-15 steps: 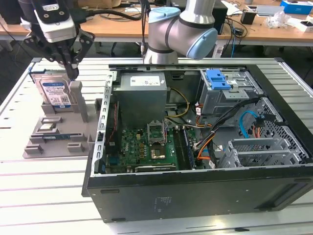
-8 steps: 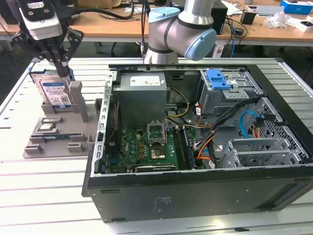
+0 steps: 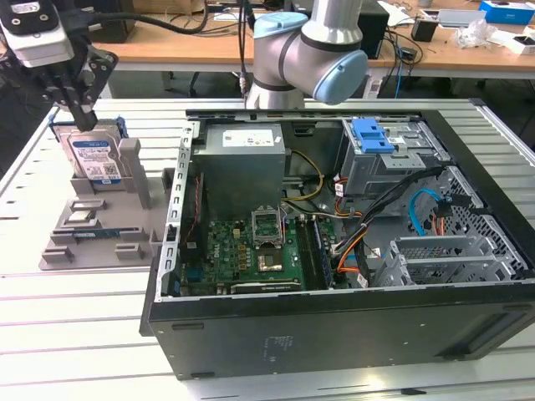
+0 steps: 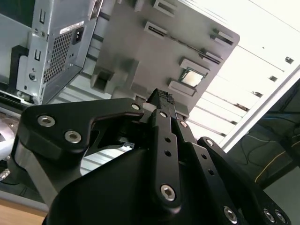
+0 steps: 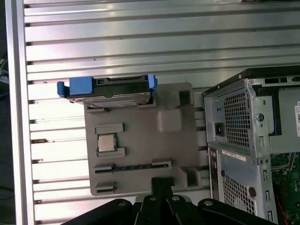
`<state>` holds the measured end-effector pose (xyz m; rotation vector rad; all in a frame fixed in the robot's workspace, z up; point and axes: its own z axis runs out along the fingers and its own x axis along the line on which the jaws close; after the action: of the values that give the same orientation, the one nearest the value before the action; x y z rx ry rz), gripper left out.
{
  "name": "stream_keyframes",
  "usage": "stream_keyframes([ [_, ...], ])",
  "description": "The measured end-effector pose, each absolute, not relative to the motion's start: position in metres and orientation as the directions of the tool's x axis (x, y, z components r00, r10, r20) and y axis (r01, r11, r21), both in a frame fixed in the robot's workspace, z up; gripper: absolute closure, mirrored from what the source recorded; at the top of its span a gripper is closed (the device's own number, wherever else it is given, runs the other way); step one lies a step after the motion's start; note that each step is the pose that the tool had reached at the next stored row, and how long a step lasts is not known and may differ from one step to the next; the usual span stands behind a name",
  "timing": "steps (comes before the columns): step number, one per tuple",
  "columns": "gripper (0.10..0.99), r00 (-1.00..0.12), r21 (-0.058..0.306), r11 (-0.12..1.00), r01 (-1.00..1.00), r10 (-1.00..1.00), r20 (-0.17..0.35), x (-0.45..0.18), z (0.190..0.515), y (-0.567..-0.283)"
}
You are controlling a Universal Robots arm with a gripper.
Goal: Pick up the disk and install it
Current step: 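Reach for the disk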
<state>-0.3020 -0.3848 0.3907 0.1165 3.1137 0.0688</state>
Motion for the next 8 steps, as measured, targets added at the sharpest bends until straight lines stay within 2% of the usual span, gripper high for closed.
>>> stream_keyframes([
  [8,0.98,-0.997,0.044,0.996,0.074,0.075,-0.024,-0.335,0.388,-0.374],
])
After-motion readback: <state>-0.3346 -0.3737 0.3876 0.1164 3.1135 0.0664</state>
